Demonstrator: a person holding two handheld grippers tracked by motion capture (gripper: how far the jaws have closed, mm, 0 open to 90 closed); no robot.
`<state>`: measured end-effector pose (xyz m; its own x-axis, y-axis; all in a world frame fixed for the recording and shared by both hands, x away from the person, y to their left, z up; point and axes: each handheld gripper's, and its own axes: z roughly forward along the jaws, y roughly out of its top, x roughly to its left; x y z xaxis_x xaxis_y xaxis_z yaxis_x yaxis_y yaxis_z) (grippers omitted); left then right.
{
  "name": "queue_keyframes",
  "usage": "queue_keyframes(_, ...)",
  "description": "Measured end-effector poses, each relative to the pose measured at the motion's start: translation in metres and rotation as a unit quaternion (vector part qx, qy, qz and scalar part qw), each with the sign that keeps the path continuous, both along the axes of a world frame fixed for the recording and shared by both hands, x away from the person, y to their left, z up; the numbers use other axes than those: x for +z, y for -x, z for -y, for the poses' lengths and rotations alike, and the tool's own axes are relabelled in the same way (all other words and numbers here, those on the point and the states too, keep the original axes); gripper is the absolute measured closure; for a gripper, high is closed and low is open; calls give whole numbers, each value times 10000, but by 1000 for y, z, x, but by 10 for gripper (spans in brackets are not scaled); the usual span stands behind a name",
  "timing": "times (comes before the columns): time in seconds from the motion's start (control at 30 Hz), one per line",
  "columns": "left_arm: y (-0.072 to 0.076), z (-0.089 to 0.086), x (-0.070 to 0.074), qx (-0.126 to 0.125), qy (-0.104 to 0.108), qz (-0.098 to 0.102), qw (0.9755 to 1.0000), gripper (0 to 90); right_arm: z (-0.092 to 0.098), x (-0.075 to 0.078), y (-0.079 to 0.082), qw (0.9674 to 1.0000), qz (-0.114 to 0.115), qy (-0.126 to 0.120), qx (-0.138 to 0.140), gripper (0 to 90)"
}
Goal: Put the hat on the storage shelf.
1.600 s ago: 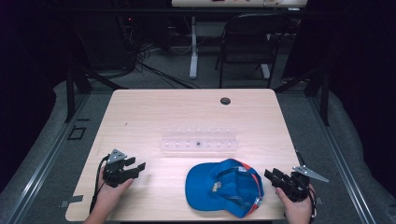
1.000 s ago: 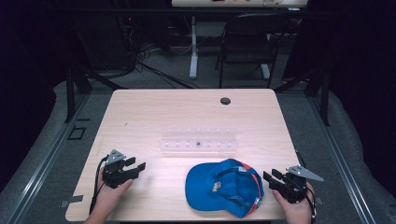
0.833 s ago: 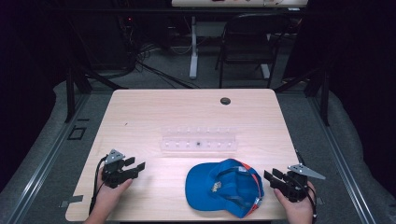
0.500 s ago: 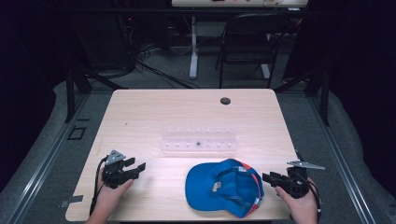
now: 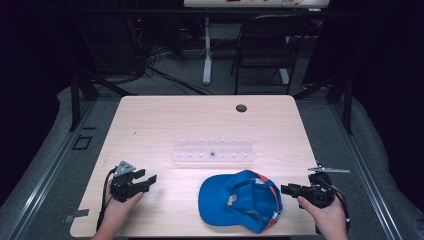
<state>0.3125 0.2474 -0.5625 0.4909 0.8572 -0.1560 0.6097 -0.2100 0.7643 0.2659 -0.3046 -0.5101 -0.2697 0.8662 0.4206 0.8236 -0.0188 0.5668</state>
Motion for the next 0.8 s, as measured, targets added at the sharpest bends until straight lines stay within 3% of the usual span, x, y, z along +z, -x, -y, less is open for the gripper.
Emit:
queue_keyframes(0.23,0,0,0,13,-14,-3,10000,441,1,7,-2,10000,4,41,25,594)
queue_keyframes(0.43,-1,-1,0,6,-36,-43,10000,441,1,9,-2,9997,-239,50,56,582)
queue_keyframes(0.5,-1,0,-1,15,-22,-10,10000,441,0,9,-1,9997,-233,64,63,615)
queue_keyframes(0.67,0,1,-1,6,-48,-8,10000,441,-4,9,-1,9990,-200,324,240,622)
queue_keyframes(0.8,0,1,-1,-27,-51,-26,10000,442,-5,7,-2,9986,-398,183,307,602)
